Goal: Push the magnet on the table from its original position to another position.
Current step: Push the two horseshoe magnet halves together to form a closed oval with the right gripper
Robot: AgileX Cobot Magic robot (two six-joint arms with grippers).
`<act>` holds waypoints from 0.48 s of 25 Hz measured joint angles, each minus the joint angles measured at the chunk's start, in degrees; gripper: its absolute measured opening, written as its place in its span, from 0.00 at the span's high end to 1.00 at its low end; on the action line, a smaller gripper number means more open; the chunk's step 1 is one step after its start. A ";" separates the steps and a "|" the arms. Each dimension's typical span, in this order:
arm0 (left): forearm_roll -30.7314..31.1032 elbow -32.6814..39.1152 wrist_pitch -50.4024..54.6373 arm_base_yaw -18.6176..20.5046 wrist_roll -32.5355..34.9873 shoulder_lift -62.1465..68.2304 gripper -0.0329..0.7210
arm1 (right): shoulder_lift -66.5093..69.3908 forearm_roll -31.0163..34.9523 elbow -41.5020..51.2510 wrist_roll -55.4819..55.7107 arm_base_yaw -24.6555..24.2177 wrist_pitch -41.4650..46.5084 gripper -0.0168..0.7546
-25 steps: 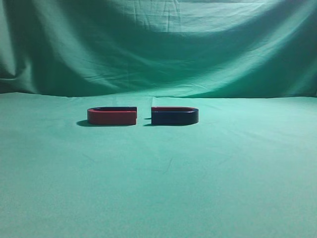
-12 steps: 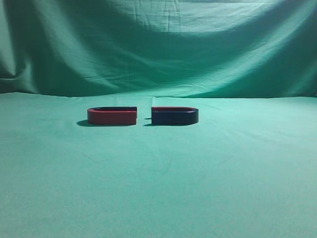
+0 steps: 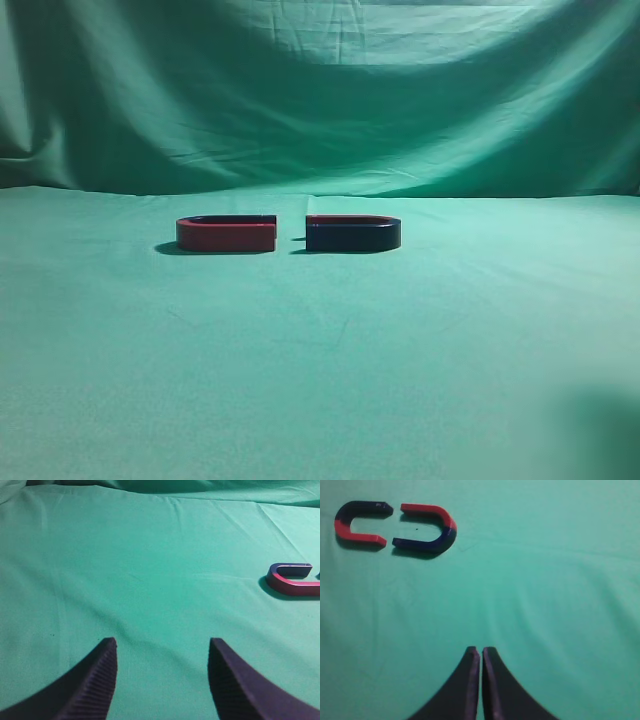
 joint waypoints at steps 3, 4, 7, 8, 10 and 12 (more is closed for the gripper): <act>0.00 0.00 0.00 0.00 0.00 0.00 0.46 | 7.88 -0.14 -4.61 -0.14 4.40 -0.10 0.98; 0.00 0.00 0.00 0.00 0.00 0.00 0.46 | 10.16 -0.68 -5.98 0.73 5.75 -0.10 0.98; 0.00 0.00 0.00 0.00 0.00 0.00 0.46 | 18.14 -4.46 -11.12 7.04 8.81 0.57 0.98; 0.00 0.00 0.00 0.00 0.00 0.00 0.46 | 21.35 -6.65 -13.35 9.29 9.83 1.23 0.98; 0.00 0.00 0.00 0.00 0.00 0.00 0.46 | 26.03 -8.87 -16.79 11.92 11.00 2.06 0.98; 0.00 0.00 0.00 0.00 0.00 0.00 0.46 | 30.20 -9.90 -20.23 13.51 12.08 2.58 0.98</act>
